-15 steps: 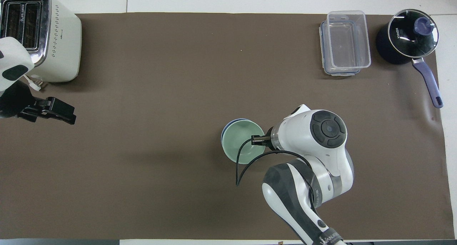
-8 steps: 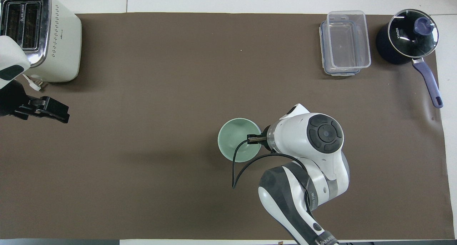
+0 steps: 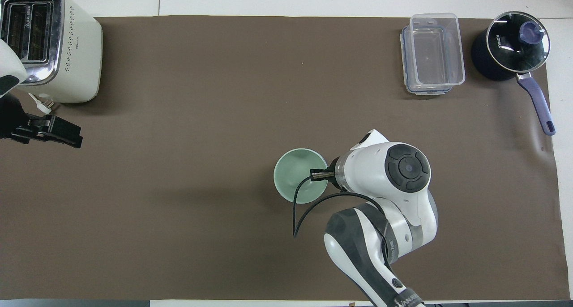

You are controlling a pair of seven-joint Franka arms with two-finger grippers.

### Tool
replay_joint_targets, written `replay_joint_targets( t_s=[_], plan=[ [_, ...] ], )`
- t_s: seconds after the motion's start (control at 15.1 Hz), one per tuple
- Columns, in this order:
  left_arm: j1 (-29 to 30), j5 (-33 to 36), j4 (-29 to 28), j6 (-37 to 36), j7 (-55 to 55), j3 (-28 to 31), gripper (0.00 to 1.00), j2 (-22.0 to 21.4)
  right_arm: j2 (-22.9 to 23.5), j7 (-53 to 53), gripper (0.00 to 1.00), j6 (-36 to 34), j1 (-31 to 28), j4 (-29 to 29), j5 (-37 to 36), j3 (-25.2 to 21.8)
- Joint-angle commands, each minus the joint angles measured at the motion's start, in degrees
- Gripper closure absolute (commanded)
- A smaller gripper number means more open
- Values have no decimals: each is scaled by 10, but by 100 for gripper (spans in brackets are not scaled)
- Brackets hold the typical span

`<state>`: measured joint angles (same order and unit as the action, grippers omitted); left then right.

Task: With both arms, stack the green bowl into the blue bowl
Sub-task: 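Open the right gripper and withdraw it from the stacked bowls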

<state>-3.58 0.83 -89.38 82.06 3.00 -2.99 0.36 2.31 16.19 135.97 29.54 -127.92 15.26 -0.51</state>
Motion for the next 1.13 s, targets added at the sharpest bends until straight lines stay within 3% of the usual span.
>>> replay_joint_targets(
  t_s=[0.0, 0.07, 0.2, 0.27, 0.4, 0.66, 1.06],
  plan=[
    [8, 11, 8, 16, 6, 1, 0, 4, -1, -17, 99, 19, -1, -7, 2, -1],
    [8, 11, 7, 21, 6, 1, 0, 3, -1, -19, 68, 19, -1, -7, 2, -1],
    [8, 11, 3, 36, 2, 1, 0, 3, -1, -29, 63, 20, -5, -5, -4, -1],
    [8, 11, 3, 39, 2, 1, 0, 3, -1, -29, 50, 20, -6, -4, -7, -1],
    [8, 10, 2, 40, 1, 1, 0, 3, -6, -31, 2, 19, -10, -3, -7, -4],
    [8, 0, -1, 42, -4, 1, 0, 1, -42, -34, 0, 3, -58, -2, -8, -5],
    [15, -2, -2, 42, -4, 1, 0, 1, -109, -113, 0, -66, -204, 3, -14, -5]
  ],
)
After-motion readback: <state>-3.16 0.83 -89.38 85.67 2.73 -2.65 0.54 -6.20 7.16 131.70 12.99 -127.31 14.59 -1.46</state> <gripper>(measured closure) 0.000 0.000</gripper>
